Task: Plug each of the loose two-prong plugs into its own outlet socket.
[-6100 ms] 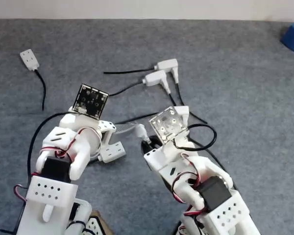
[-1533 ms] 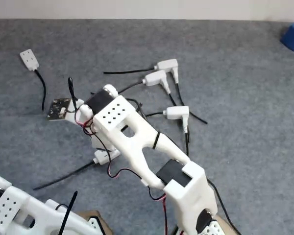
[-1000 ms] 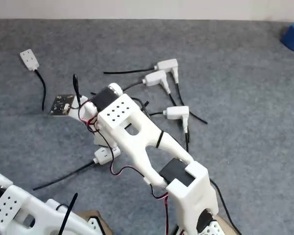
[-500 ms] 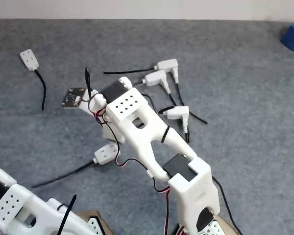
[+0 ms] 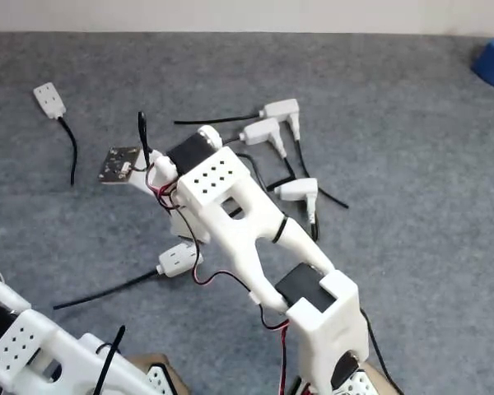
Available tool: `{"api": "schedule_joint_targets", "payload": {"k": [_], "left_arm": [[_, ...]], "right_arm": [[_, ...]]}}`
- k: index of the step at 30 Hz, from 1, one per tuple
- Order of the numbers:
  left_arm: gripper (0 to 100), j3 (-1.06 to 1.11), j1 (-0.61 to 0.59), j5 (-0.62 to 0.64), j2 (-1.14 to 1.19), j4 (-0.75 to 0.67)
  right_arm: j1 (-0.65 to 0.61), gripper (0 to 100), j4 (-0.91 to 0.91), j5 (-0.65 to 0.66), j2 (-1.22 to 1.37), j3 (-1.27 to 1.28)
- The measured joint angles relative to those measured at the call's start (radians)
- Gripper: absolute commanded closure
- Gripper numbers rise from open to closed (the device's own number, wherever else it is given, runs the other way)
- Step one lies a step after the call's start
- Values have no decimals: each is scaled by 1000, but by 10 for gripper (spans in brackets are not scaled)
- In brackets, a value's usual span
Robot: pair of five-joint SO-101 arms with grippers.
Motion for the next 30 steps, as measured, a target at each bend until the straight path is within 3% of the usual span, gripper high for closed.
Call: {"api": "schedule_joint_targets", "payload": {"k": [9, 14, 17, 22, 25, 30], "left_arm": [[582, 32, 37, 0, 2, 0], [585, 87, 103, 0, 2, 0], [585, 84, 218, 17, 2, 26], [585, -55, 493, 215, 2, 285], [585, -147, 651, 331, 2, 423], [583, -261, 819, 371, 2, 580]], "right_arm": [[-12, 991, 0, -15, -14, 46], [117, 991, -48, -66, -37, 11], [221, 991, -84, -190, -100, -104], [265, 990, -124, -365, -224, -163], [244, 990, -216, -385, -267, -75], [227, 990, -522, -427, -399, 186]]}}
